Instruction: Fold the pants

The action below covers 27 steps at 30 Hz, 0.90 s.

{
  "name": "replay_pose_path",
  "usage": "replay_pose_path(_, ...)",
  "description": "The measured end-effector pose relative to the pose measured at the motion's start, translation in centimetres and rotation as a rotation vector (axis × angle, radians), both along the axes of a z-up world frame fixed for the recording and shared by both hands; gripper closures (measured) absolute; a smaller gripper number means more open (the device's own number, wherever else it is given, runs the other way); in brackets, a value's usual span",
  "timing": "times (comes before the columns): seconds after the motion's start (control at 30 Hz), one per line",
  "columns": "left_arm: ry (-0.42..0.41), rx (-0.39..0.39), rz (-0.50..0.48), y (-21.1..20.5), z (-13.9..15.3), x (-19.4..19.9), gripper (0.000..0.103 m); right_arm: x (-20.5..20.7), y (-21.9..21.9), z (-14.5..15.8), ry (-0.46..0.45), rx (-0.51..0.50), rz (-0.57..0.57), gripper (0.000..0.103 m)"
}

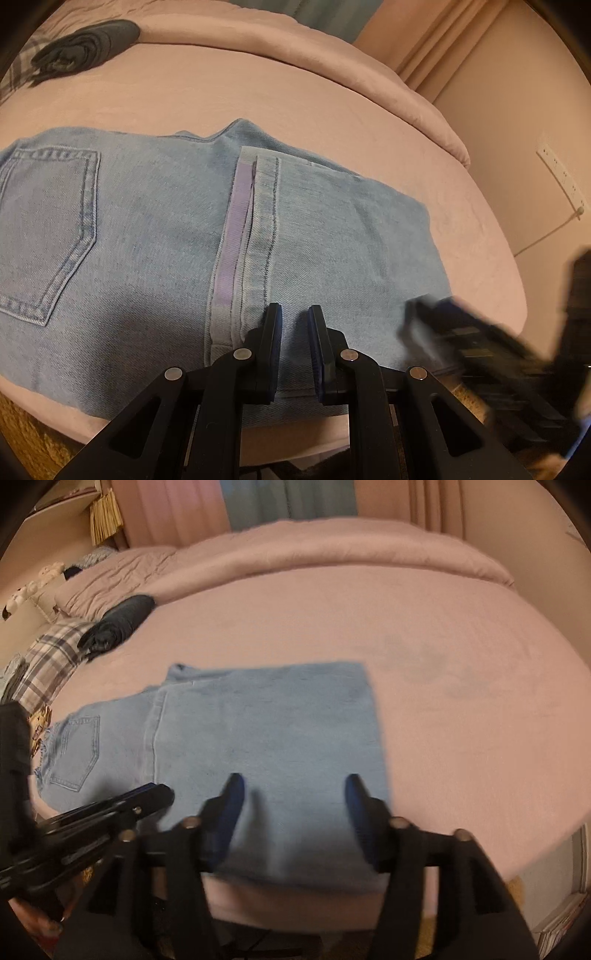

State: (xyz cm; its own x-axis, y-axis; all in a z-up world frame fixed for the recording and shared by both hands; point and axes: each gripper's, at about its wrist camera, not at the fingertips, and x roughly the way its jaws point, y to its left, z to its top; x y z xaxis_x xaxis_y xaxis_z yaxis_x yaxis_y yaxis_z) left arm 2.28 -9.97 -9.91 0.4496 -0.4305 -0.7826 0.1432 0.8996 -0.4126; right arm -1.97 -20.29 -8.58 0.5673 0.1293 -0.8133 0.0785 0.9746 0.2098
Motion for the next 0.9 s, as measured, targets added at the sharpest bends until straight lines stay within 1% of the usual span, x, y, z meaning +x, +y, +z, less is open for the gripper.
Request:
replay_pose_path(0.03,0.005,-0.007,0.002,0.1,0.0,0.0,0.087,0.9,0.5,-1.6,0.056,-0.017,0.0,0.042)
replay_pose_path(0.07,0.006,-0.017,0.006,0.3,-0.1,0.0,0.087,1.0,1.0,-2.2,0.03,-0.053,0.002,0.038)
replay_pose_path(0.1,0.007,-0.022,0.007,0.4,-0.1,0.0,0.087,0.9,1.5,-2.2,-0.005,-0.09,0.01,0.038)
replay_pose_path(0.13,0.003,-0.028,0.007,0.5,-0.1,0.0,0.087,0.9,2.0,-2.3,-0.003,-0.122,0.012,0.038)
replay_pose_path(0.2,-0.003,-0.029,0.003,0.6,-0.1,0.0,0.087,1.0,2.0,-2.1,0.001,-0.112,-0.011,0.038)
replay_pose_path(0.3,-0.015,-0.019,0.006,0.5,0.0,-0.1,0.087,0.9,1.6,-2.3,-0.014,-0.088,-0.009,0.037)
replay_pose_path(0.5,-0.042,0.007,0.007,0.3,0.2,-0.9,0.087,-0.2,2.1,-2.6,-0.074,-0.104,-0.019,0.037)
replay_pose_path(0.63,-0.047,-0.009,0.009,0.7,0.3,-1.2,0.087,-0.4,2.2,-2.8,-0.094,-0.112,-0.022,0.038)
replay_pose_path(0.7,-0.031,-0.043,0.018,1.3,0.8,-1.4,0.087,-0.5,2.1,-2.8,-0.097,-0.108,-0.021,0.038)
replay_pose_path(0.73,-0.023,-0.082,0.023,1.9,1.2,-1.7,0.085,-0.5,2.0,-2.8,-0.099,-0.106,-0.02,0.038)
replay_pose_path(0.8,-0.025,-0.146,0.034,3.3,2.3,-2.3,0.077,-0.6,1.8,-2.9,-0.107,-0.101,-0.015,0.038)
replay_pose_path(0.83,-0.044,-0.165,0.056,4.5,3.2,-2.7,0.067,-0.8,1.7,-2.8,-0.111,-0.1,-0.013,0.038)
replay_pose_path(0.87,-0.071,-0.167,0.094,5.8,4.0,-3.0,0.056,-1.0,1.6,-2.9,-0.112,-0.1,-0.011,0.038)
replay_pose_path(0.9,-0.095,-0.159,0.134,7.0,4.7,-3.3,0.052,-1.0,1.6,-2.9,-0.114,-0.1,-0.01,0.038)
